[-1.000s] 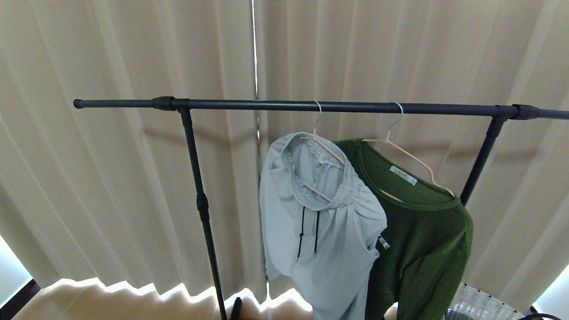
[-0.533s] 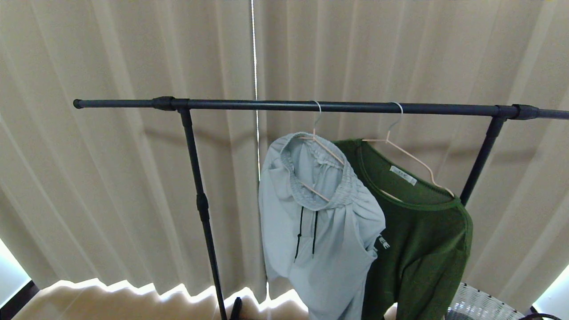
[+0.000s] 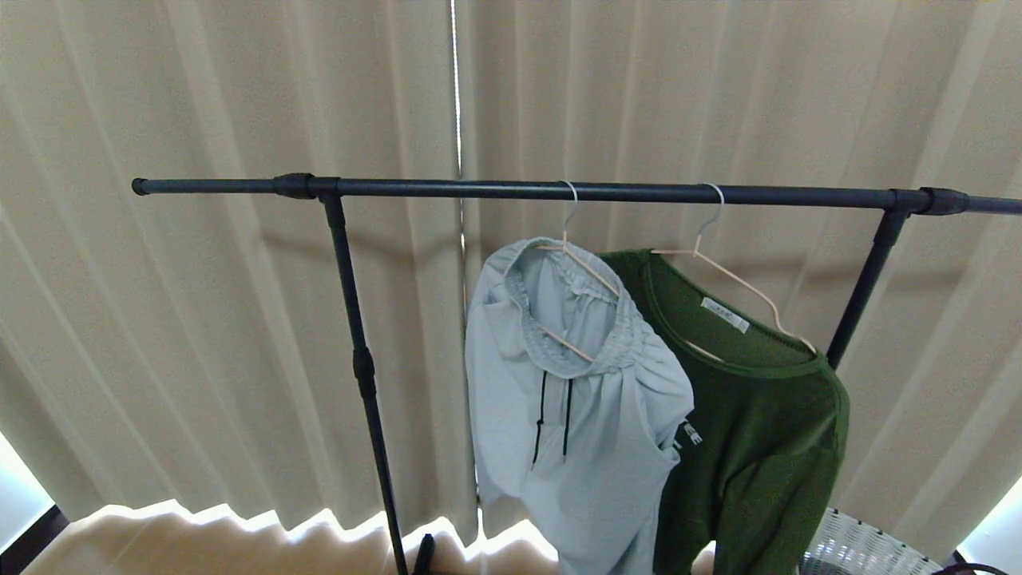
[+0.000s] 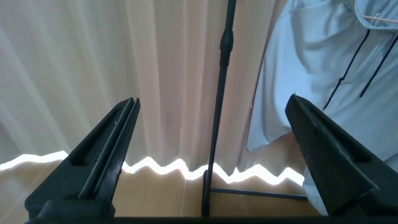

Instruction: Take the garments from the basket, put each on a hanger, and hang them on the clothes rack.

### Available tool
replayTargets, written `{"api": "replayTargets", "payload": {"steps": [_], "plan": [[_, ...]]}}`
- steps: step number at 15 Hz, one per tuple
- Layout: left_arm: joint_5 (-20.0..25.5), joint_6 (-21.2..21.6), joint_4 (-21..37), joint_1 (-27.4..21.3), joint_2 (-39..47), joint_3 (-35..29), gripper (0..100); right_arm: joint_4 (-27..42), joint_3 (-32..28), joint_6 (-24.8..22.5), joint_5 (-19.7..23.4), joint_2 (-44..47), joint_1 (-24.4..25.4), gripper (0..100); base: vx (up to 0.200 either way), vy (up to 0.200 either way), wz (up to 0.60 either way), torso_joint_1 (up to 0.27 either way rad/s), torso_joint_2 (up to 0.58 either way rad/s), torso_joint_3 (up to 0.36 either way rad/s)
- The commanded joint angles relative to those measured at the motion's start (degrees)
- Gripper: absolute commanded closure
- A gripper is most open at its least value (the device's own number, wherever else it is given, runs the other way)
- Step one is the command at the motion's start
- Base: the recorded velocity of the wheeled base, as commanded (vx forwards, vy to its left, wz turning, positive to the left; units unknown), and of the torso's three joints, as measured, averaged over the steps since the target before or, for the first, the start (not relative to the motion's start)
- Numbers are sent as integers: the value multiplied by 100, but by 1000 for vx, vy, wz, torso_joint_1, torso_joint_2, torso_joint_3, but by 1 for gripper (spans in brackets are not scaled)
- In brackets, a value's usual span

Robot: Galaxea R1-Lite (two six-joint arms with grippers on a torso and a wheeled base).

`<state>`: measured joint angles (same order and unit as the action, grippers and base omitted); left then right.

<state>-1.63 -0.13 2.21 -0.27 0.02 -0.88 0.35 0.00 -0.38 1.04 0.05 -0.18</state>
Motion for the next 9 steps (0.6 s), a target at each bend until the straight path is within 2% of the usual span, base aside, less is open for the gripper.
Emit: {"api": "replayTargets", "payload": {"steps": [1,9], "plan": [[-4,-4,-27,0,-2,0,0,0,0,-6,11,-5,1,0,0,0,0,0,0,0],[5,-4,-27,0,-2,9,0,9,0,-24,11,-5,1,0,0,0,0,0,0,0]]}}
